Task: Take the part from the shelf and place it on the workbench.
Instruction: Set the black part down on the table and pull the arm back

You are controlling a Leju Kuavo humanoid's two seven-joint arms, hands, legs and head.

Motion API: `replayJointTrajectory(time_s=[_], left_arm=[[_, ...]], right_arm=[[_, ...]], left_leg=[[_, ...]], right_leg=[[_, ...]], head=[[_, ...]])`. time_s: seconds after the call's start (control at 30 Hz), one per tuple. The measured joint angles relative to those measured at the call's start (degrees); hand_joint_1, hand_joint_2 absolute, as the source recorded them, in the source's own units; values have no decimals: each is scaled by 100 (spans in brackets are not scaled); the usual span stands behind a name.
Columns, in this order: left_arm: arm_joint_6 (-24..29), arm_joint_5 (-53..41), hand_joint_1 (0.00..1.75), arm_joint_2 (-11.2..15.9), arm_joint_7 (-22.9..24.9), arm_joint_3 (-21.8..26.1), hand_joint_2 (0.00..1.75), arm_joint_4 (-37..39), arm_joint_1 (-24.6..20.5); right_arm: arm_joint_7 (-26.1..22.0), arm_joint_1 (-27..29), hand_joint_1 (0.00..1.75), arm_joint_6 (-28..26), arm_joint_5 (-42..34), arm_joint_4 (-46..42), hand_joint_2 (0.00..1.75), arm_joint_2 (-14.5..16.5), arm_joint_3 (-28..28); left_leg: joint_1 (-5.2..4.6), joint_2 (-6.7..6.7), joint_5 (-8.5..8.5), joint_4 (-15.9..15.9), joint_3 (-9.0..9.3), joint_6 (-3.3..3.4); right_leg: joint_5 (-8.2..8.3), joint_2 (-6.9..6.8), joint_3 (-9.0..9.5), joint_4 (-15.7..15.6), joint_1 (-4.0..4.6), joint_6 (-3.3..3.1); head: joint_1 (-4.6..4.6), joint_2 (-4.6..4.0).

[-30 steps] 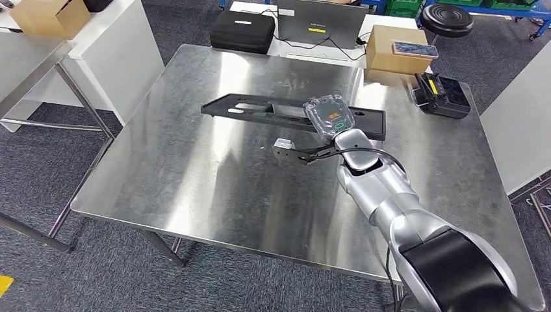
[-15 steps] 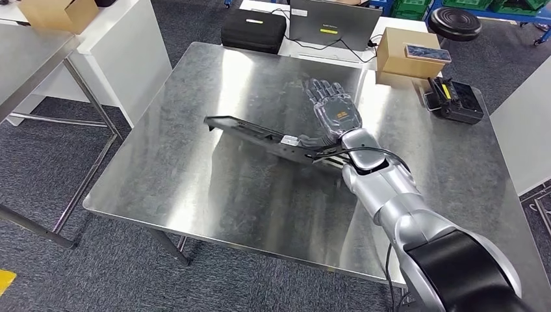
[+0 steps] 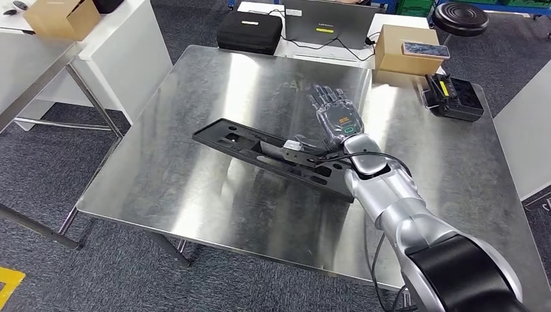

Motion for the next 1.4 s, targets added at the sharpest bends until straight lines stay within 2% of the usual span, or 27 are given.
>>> replayJointTrajectory(time_s=[0.07,0.13,0.17,0.2,0.23,0.27,0.33,0.4,0.53,0.57,0.63,0.7,0.73,0.77,0.83,0.9,0.97,1.03,1.07,1.13,1.17,1.2,1.23,1.27,1.3,1.33,1.4], left_arm=[[2,-12,0,10,-5,0,0,0,0],[2,-18,0,9,-8,0,0,1,1],[1,-20,0,8,-8,0,0,1,3],[1,-21,0,8,-9,0,0,1,4],[-1,-22,0,8,-10,1,0,1,4],[-2,-22,0,9,-14,1,0,1,4],[-5,-26,0,13,-24,2,0,1,0],[-10,-36,0,15,-37,2,0,1,-9],[-22,-48,0,10,-54,2,0,1,-11],[-22,-48,0,8,-58,3,0,1,-12],[-23,-48,0,4,-73,3,0,1,-15],[-30,-47,0,-1,-88,3,0,1,-17],[-34,-45,0,-4,-95,3,0,1,-17],[-38,-43,0,-9,-99,4,0,2,-16],[-31,-40,0,-19,-103,4,0,2,-15],[-16,-39,0,-25,-103,5,0,2,-16],[-6,-39,0,-26,-104,6,0,3,-17],[-2,-38,0,-26,-103,10,0,3,-12],[-1,-38,0,-25,-103,12,0,3,-9],[-1,-38,0,-26,-108,15,0,3,-7],[-2,-39,0,-28,-113,16,0,3,-7],[-5,-42,0,-29,-120,16,0,3,-7],[-10,-45,0,-29,-128,16,0,3,-8],[-16,-51,0,-28,-134,16,0,3,-9],[-25,-57,0,-27,-139,16,0,3,-9],[-31,-66,0,-24,-142,16,0,3,-11],[-38,-79,0,-17,-147,17,0,3,-20]], right_arm=[[0,-10,0,1,5,0,0,21,-2],[0,-2,0,3,14,1,0,33,-2],[0,8,0,4,17,1,0,37,-2],[-1,16,0,4,19,2,0,37,-2],[-1,22,0,4,21,2,0,38,-2],[-2,23,0,4,23,2,0,38,-2],[-3,16,0,4,28,2,0,41,-3],[-3,0,0,4,33,2,0,48,-6],[-4,-5,0,4,45,2,0,59,-13],[-3,-9,0,4,45,2,0,56,-17],[1,-8,0,5,47,2,0,46,-33],[2,21,0,7,50,5,0,37,-43],[2,40,0,7,51,8,0,35,-44],[2,52,0,7,54,10,0,34,-44],[2,44,0,8,61,11,0,35,-50],[1,19,0,9,70,10,0,48,-56],[0,9,0,11,74,9,0,60,-58],[0,8,0,15,76,10,0,68,-59],[0,6,0,17,78,11,0,76,-59],[2,1,0,26,82,11,0,93,-59],[3,2,0,29,86,11,0,96,-59],[4,6,0,32,89,13,0,97,-59],[4,11,0,33,91,14,0,94,-60],[4,16,0,33,93,15,0,90,-60],[4,19,0,33,95,15,0,84,-61],[4,18,0,32,97,15,0,78,-65],[7,9,0,27,103,15,0,67,-78]], left_leg=[[31,23,-281,433,-194,-79],[53,37,-647,1224,-556,-146],[60,39,-738,1524,-698,-167],[63,41,-730,1636,-753,-177],[65,43,-663,1600,-735,-179],[65,45,-526,1374,-620,-172],[64,53,-219,633,-225,-135],[45,57,-44,49,78,-80],[32,50,10,-81,106,42],[42,55,41,-111,103,88],[47,63,92,-140,71,159],[44,65,137,-138,7,183],[43,65,164,-137,-28,181],[44,64,194,-135,-62,171],[47,59,255,-124,-125,131],[39,56,317,-114,-170,63],[30,54,382,-110,-193,-11],[46,52,379,-88,-247,-77],[61,55,251,-3,-303,-107],[87,61,-267,510,-491,-163],[95,63,-548,904,-600,-191],[103,63,-743,1289,-687,-216],[111,64,-823,1553,-707,-235],[117,65,-794,1622,-635,-245],[123,67,-688,1466,-445,-245],[128,68,-567,1109,-146,-234],[123,63,-478,346,411,-185]], right_leg=[[20,-2,16,-23,-32,-84],[18,-4,14,-23,-16,-122],[18,-5,14,-22,-9,-123],[17,-5,15,-21,-5,-123],[16,-4,17,-19,-3,-123],[16,-2,20,-17,-3,-122],[13,4,28,-14,4,-119],[12,8,11,-3,43,-100],[-26,5,-53,41,73,-23],[-126,5,-112,165,75,-20],[-489,4,-371,773,57,-48],[-823,3,-660,1541,37,-43],[-872,3,-689,1700,25,-7],[-828,2,-595,1610,12,44],[-591,0,-93,809,-18,136],[-395,17,314,144,-1,143],[-323,40,340,25,41,102],[-259,35,257,14,1,18],[-209,25,224,13,-23,-53],[-96,5,121,11,-42,-179],[-46,-1,62,14,-31,-209],[2,-4,1,17,-21,-214],[48,-7,-61,21,-13,-206],[90,-9,-119,27,-8,-192],[128,-10,-170,35,-7,-174],[159,-9,-212,49,-7,-153],[210,-11,-272,77,9,-101]], head=[[-21,0],[-40,0],[-39,0],[-41,0],[-42,0],[-42,0],[-42,0],[-35,0],[-28,0],[-19,0],[-3,0],[10,0],[11,0],[15,0],[18,0],[11,0],[5,0],[4,0],[-1,0],[-13,0],[-15,0],[-19,0],[-18,0],[-19,0],[-20,0],[-21,0],[-15,0]])
